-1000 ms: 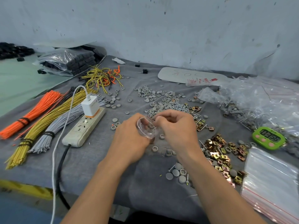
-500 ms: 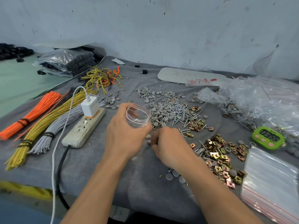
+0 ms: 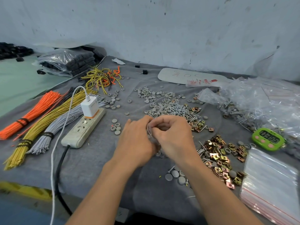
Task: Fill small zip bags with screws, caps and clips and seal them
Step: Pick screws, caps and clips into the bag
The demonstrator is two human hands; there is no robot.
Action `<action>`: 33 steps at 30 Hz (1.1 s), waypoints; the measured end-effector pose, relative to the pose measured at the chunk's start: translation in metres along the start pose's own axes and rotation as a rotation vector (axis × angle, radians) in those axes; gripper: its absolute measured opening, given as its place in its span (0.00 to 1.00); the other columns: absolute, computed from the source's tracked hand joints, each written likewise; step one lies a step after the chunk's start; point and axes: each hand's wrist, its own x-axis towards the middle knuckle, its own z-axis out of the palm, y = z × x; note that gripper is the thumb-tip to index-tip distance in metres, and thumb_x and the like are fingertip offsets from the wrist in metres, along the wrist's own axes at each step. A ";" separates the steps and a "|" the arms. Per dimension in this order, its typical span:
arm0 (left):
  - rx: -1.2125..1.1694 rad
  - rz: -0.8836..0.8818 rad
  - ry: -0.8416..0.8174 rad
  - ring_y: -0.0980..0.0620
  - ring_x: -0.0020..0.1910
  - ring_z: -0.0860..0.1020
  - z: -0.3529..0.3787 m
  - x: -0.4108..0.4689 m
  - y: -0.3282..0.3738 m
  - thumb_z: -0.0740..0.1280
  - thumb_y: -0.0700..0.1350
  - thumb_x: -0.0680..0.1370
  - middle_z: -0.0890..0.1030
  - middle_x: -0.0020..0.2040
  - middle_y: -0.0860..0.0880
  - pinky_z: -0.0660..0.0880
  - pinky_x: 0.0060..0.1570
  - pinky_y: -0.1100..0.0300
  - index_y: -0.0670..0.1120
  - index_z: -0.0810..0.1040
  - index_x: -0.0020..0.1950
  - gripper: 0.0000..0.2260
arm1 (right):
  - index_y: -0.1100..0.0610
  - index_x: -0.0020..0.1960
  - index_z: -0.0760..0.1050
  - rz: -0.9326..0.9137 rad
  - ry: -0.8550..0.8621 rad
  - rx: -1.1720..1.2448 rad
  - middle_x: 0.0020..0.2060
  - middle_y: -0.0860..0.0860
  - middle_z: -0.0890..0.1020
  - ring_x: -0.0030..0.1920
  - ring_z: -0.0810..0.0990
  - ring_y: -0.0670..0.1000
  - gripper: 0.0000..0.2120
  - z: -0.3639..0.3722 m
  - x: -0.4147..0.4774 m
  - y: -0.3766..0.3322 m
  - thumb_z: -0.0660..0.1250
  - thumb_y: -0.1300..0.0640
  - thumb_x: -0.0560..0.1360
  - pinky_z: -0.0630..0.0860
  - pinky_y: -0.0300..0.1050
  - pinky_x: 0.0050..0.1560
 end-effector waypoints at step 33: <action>0.126 -0.089 0.137 0.44 0.53 0.76 -0.003 0.000 -0.018 0.76 0.51 0.72 0.83 0.46 0.49 0.70 0.63 0.48 0.54 0.77 0.56 0.15 | 0.45 0.56 0.82 0.012 -0.043 -0.607 0.39 0.46 0.83 0.40 0.82 0.48 0.14 -0.008 -0.006 0.004 0.68 0.61 0.76 0.78 0.44 0.43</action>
